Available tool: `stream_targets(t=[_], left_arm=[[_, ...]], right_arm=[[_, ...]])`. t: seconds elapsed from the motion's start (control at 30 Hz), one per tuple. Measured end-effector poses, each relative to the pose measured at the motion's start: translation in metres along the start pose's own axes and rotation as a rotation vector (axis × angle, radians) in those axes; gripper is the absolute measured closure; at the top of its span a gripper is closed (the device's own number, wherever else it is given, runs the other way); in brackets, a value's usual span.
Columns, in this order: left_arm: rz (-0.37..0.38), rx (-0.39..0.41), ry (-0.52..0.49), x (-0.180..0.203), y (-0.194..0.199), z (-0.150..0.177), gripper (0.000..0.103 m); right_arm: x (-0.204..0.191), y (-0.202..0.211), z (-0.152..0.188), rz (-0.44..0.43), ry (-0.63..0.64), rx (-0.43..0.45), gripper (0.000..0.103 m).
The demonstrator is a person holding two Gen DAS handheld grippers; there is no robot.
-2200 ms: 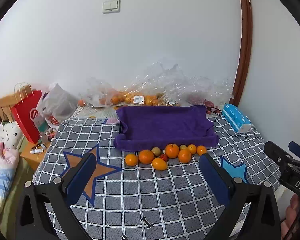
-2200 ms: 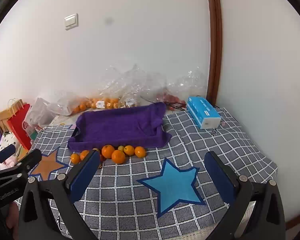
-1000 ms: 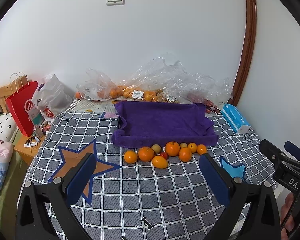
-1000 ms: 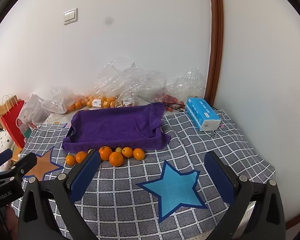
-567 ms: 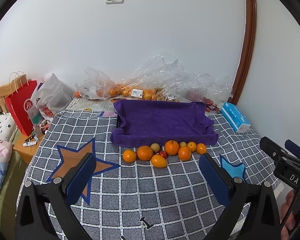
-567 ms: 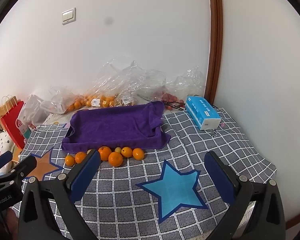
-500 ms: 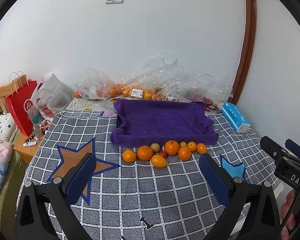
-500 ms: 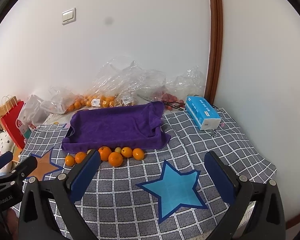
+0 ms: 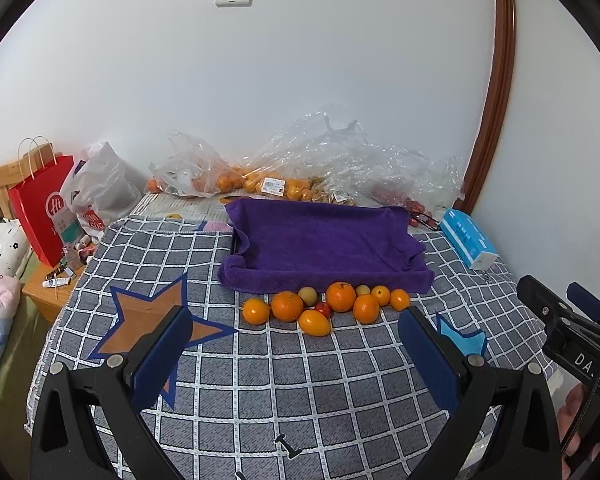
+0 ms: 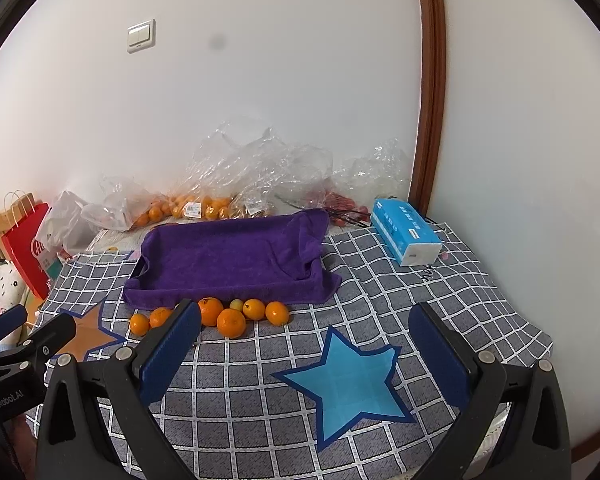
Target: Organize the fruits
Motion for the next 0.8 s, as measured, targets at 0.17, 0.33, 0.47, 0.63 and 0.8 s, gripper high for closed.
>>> stream_targets(t=[0.17,0.33,0.47,0.63,0.8], left_arm=[[-0.008,0.011,0.01,-0.002,0.002,0.0,0.0],[-0.016,0.003,0.028,-0.006,-0.001,0.003,0.0],[-0.022,0.001,0.027,-0.007,-0.003,0.005,0.0],[-0.021,0.003,0.036,-0.009,-0.006,0.005,0.0],[-0.02,0.005,0.04,-0.011,-0.013,0.005,0.0]], right_arm=[[-0.001,-0.002,0.002,0.003,0.008,-0.01,0.001],[-0.005,-0.004,0.004,-0.013,0.011,-0.024,0.001],[-0.007,-0.003,0.004,-0.003,0.029,-0.018,0.001],[-0.01,-0.006,0.005,-0.009,0.031,-0.015,0.001],[-0.007,-0.012,0.006,0.013,0.016,-0.014,0.001]])
Point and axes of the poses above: each gripper's, at about its wrist camera, not at the fingertips, and y roughly against the way its jaws point, x to its right, z to its underside, the point moved 10 cm from there along -y, roughly the way its jaws point, and after that the axes turned 2 degrees about z, right-handed, at the moved point
